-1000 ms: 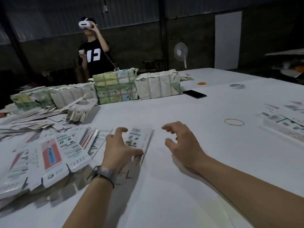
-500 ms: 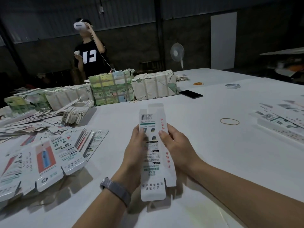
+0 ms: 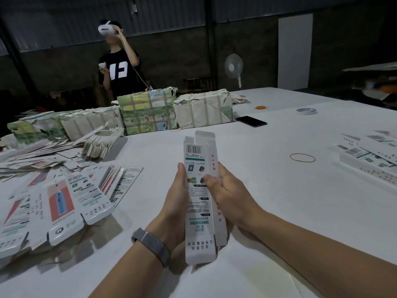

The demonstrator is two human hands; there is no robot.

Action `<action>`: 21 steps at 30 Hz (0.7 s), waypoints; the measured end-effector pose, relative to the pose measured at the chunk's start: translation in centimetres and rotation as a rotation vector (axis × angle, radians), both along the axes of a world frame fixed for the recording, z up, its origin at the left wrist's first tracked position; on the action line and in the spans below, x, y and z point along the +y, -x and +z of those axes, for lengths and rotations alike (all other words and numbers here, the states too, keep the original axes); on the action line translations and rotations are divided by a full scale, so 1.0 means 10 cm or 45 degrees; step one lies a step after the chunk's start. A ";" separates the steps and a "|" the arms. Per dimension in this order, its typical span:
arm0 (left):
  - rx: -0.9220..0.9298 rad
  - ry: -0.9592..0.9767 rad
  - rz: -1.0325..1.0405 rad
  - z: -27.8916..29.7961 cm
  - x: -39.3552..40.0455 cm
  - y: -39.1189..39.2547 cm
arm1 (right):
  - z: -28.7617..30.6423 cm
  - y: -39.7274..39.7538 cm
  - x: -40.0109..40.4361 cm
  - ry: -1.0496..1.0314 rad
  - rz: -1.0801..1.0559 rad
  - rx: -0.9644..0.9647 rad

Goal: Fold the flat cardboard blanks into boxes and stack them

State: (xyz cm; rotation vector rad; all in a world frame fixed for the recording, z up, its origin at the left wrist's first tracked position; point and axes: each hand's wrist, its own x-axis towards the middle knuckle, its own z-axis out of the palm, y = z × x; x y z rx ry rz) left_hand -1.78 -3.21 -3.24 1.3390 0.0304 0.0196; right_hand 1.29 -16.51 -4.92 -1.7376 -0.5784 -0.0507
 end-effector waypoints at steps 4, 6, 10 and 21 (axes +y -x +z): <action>-0.033 -0.016 0.050 -0.01 -0.04 0.02 | 0.01 0.01 -0.01 -0.066 0.055 0.050; -0.039 -0.040 0.097 -0.05 -0.07 0.00 | 0.01 0.01 -0.01 -0.082 0.072 0.070; -0.045 -0.117 0.132 -0.10 -0.08 -0.05 | 0.00 0.01 0.00 -0.125 0.069 0.094; -0.229 -0.318 0.191 -0.12 -0.10 -0.09 | 0.04 -0.03 -0.03 -0.203 0.040 0.165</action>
